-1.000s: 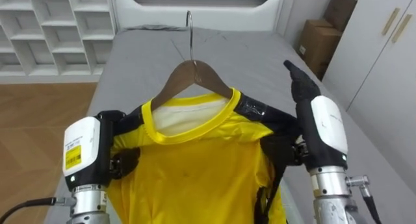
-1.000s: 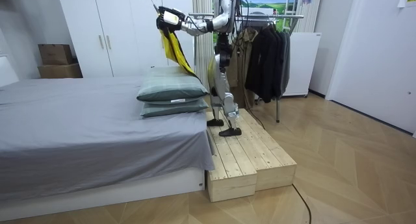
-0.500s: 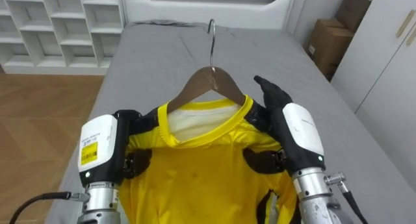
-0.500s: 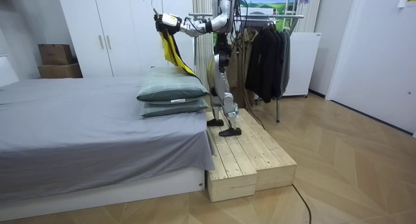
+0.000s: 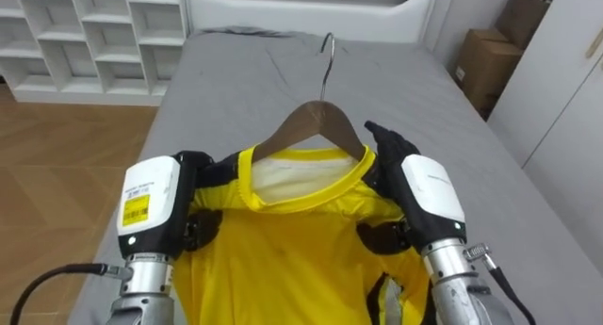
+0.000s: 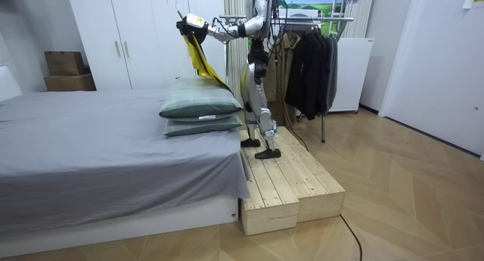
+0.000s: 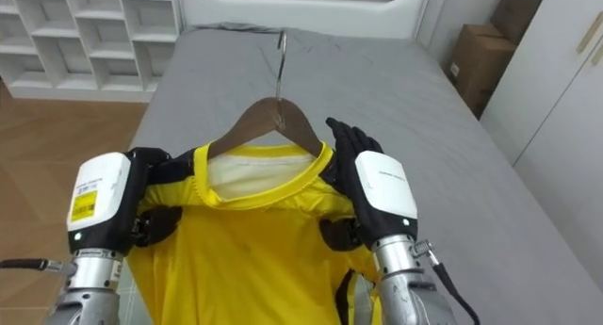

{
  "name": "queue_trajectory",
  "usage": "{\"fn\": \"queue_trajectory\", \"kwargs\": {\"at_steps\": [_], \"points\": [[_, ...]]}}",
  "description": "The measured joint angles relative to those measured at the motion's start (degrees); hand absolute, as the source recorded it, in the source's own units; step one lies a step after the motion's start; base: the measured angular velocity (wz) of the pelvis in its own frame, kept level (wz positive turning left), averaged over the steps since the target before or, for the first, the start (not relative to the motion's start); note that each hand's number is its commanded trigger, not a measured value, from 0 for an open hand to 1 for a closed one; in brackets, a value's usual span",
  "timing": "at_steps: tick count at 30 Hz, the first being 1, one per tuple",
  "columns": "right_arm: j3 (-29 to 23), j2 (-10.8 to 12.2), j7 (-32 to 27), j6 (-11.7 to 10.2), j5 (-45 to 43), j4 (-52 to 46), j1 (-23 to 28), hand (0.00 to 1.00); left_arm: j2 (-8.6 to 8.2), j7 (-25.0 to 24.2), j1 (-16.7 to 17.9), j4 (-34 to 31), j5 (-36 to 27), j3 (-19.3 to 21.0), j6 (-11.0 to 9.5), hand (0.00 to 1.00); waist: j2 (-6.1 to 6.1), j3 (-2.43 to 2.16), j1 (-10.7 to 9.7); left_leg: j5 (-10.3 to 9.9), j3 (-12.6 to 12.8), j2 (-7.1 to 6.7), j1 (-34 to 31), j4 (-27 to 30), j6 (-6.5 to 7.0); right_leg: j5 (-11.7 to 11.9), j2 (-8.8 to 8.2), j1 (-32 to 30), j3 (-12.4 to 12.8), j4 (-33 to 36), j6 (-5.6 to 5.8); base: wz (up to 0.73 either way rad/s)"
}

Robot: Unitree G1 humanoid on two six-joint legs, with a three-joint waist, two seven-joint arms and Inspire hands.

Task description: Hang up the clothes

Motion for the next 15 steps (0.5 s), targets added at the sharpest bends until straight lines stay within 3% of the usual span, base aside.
{"fn": "queue_trajectory", "kwargs": {"at_steps": [15], "points": [[-1.1, -0.8, -3.8, -1.0, -0.3, 4.3, 0.0, 0.00, 0.61, -0.8, 0.1, -4.1, 3.2, -0.7, 0.0, 1.00, 1.57, -0.07, -0.1, 0.0, -1.5, -0.15, 0.6, 0.0, 0.00, 0.0, -0.51, 1.1, -1.7, 0.2, -0.04, 0.06]]}}
